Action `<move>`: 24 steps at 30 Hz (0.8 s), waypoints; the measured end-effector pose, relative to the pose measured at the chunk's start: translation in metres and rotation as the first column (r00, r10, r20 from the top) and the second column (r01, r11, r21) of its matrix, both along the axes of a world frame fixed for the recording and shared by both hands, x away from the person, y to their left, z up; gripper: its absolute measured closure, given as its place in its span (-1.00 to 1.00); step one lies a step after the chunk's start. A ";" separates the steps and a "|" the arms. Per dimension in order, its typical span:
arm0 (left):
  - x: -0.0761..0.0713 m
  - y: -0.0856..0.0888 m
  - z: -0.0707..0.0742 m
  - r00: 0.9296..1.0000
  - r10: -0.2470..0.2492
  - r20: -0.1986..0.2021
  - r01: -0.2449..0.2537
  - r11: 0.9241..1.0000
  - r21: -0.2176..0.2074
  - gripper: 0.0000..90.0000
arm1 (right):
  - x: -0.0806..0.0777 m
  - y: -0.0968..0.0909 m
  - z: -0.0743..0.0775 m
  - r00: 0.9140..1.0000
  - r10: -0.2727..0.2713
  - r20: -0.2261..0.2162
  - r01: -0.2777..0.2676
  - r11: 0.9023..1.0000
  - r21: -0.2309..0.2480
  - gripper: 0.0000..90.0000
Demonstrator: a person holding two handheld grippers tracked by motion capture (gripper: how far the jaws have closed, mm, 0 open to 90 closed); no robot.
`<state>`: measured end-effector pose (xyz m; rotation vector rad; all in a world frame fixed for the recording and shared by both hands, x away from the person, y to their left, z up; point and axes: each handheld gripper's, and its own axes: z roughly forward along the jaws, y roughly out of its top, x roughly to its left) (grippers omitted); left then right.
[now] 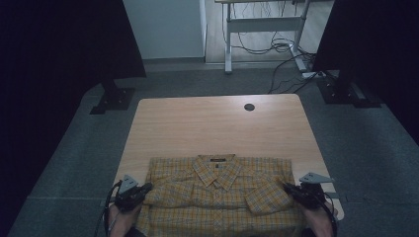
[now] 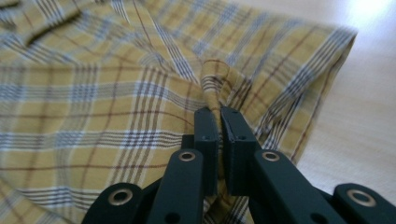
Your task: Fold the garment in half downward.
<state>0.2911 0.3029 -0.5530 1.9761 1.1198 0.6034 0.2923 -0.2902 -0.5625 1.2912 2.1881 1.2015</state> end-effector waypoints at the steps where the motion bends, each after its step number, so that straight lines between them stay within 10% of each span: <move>1: 0.002 0.000 0.000 1.000 -0.002 -0.004 0.002 1.000 0.004 0.95 | 0.002 0.001 -0.003 1.000 0.002 -0.012 -0.002 1.000 -0.007 0.89; 24: 0.125 -0.009 0.012 0.997 0.045 -0.058 -0.040 0.996 0.083 0.95 | 0.109 0.011 0.001 0.992 -0.117 -0.042 0.116 0.993 -0.029 0.86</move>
